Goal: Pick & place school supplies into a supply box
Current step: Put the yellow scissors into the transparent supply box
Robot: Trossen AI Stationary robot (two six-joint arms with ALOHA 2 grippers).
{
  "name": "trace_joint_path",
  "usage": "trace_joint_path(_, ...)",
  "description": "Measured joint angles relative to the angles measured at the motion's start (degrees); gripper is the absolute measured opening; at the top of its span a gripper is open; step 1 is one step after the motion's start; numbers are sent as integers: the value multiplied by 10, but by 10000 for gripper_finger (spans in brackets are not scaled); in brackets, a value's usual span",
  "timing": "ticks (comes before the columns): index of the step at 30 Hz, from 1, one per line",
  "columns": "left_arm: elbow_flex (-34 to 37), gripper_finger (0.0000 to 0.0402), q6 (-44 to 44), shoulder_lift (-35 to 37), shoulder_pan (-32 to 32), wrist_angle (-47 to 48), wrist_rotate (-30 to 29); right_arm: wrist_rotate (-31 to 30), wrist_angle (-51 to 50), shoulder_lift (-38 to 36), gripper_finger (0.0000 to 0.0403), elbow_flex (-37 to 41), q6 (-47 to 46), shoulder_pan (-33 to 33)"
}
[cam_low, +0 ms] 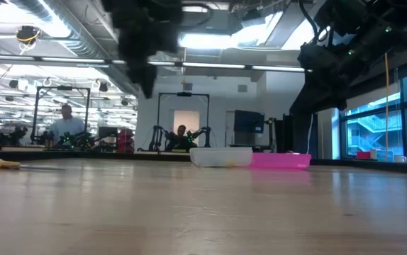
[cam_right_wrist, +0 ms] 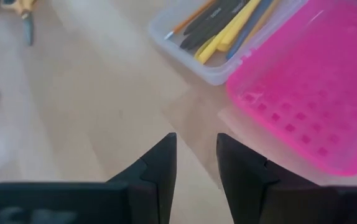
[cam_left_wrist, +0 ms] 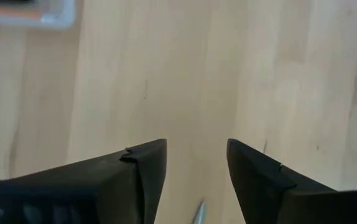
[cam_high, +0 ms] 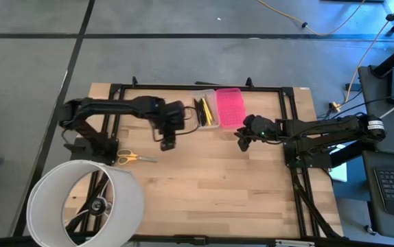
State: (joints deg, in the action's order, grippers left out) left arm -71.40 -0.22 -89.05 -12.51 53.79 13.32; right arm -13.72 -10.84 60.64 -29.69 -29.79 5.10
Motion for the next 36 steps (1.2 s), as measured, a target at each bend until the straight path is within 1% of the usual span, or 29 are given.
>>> trace_joint_path(6,137,158,-42,119,-3,-18,-51,-43,4,0,119,0,-16,0)
trace_joint_path(10,231,157,-102,184,-2,-54,-53,-47,3,0,119,0,-16,0)
trace_joint_path(14,296,159,-181,221,1,-46,-47,-47,3,0,119,0,-16,0)
trace_joint_path(18,325,157,-190,240,1,-38,-44,-47,3,0,119,0,-17,0)
trace_joint_path(22,327,152,-156,243,6,-30,-34,-47,3,0,119,0,-28,0)
trace_joint_path(23,327,151,-148,243,12,-21,-41,-47,3,0,119,0,-30,0)
trace_joint_path(24,327,151,-146,243,19,-10,-61,-47,3,0,119,0,-30,0)
trace_joint_path(26,327,151,-178,243,32,15,-113,-47,3,0,119,0,-31,0)
trace_joint_path(27,328,151,-203,243,37,24,-131,-47,3,0,119,0,-33,0)
trace_joint_path(28,330,151,-225,244,40,27,-136,-47,3,0,119,0,-37,0)
trace_joint_path(31,340,150,-279,246,54,36,-125,-47,3,0,119,0,-43,0)
trace_joint_path(34,352,148,-282,246,75,36,-120,-47,3,0,119,0,-40,0)
trace_joint_path(36,364,148,-301,246,89,38,-121,-47,3,0,119,0,-41,0)
